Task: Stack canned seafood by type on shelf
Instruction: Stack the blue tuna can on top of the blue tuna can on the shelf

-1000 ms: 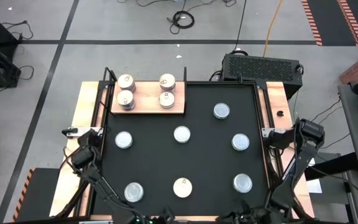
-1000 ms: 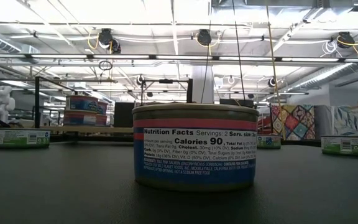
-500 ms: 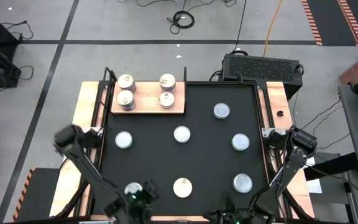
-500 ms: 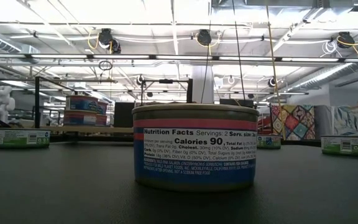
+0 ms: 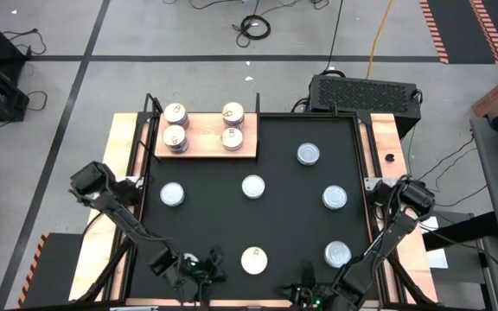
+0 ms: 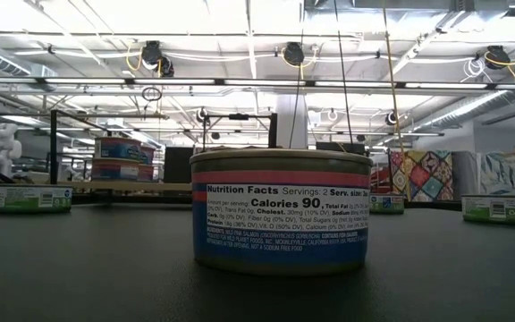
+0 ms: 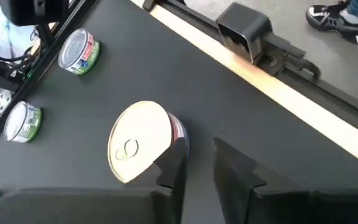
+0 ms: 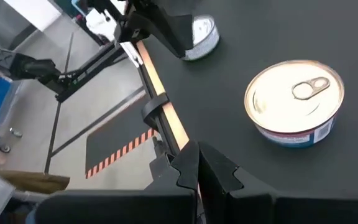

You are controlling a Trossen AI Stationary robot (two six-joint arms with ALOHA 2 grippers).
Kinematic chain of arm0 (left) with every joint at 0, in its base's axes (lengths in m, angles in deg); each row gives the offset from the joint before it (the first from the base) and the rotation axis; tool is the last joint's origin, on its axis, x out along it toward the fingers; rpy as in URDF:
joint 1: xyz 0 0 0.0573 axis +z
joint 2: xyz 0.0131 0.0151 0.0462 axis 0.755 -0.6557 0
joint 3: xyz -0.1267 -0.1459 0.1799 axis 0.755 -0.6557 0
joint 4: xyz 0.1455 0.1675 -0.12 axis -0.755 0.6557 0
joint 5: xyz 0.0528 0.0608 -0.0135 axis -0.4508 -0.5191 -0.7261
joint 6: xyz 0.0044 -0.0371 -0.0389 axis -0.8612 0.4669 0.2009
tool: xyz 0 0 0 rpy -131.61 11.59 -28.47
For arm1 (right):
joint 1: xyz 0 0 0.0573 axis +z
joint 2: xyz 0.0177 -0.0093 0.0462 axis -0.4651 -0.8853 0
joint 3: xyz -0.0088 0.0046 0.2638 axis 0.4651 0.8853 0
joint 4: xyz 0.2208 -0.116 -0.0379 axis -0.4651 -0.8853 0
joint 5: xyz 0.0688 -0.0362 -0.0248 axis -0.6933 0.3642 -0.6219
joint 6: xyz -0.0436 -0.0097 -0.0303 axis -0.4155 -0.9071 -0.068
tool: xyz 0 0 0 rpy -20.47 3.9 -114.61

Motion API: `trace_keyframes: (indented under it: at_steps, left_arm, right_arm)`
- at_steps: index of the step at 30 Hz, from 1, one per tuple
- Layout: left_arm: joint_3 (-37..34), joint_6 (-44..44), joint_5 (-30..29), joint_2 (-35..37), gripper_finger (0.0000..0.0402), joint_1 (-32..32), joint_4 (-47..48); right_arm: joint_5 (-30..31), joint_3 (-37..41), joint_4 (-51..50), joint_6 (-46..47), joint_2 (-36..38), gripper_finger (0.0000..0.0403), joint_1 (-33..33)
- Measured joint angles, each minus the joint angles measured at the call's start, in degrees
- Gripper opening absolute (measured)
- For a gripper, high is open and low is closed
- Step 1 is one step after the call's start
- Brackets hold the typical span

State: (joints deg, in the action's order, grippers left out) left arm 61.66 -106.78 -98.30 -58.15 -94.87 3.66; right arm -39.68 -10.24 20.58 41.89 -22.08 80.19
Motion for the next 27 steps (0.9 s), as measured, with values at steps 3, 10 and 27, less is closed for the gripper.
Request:
trace_keyframes:
  at_steps: [3, 10, 27]
  left_arm:
    - [-0.02, -2.66, -0.42, -2.58, 0.0113, 1.31, -2.57]
    - [0.35, -10.05, -2.36, -6.75, 0.0157, 3.95, -4.3]
    - [0.37, -20.53, 8.29, -7.35, 0.0158, 10.8, -1.99]
  right_arm:
    - [-2.0, 0.0, -0.02, 0.03, 0.0, 0.0, -0.77]
    - [-2.18, 0.0, 0.03, 0.19, 0.0, 0.0, -1.56]
    - [-1.9, 0.0, -1.27, -0.02, 0.0, 0.0, -4.25]
